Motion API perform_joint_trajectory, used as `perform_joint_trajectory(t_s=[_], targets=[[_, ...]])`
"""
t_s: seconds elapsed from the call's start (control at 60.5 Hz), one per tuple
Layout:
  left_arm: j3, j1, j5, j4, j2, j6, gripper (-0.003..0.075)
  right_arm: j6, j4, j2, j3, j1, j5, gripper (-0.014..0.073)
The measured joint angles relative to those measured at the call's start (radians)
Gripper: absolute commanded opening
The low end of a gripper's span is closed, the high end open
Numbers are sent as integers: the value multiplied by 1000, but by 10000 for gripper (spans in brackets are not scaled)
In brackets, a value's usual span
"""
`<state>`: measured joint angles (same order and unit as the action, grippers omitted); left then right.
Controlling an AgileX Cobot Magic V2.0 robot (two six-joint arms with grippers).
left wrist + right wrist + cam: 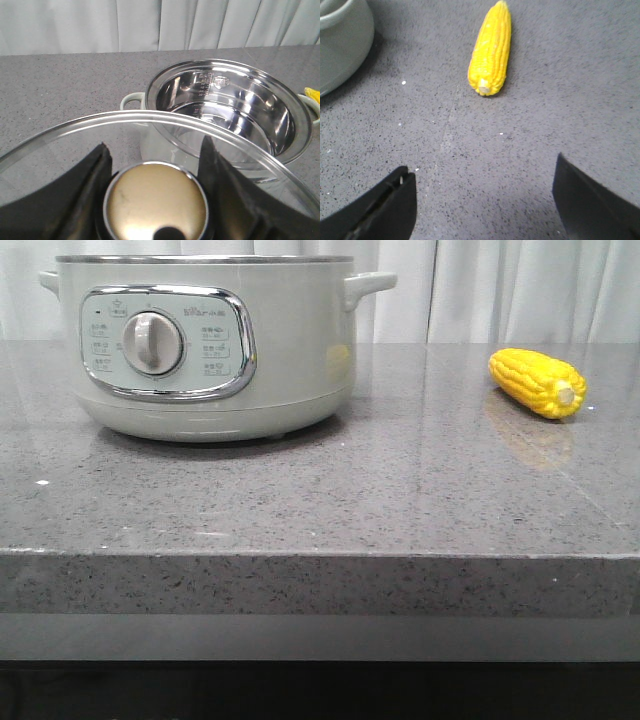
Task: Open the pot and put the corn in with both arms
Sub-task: 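Lift the glass lid off the cooker with the left gripper, then lower the right gripper over the yellow corn cob and grasp it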
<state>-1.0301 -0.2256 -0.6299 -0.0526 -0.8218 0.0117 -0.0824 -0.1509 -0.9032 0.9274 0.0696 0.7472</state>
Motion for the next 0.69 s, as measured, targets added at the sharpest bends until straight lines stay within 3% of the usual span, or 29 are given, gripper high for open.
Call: perform_joint_trajectory(t_s=[0.297,0.694], targets=[[4,0,0,0,-10,0,260,0,2,-317,216,30,41,579],[4,0,0,0,-95,0,260,23,66,-728,593,30,216,579]])
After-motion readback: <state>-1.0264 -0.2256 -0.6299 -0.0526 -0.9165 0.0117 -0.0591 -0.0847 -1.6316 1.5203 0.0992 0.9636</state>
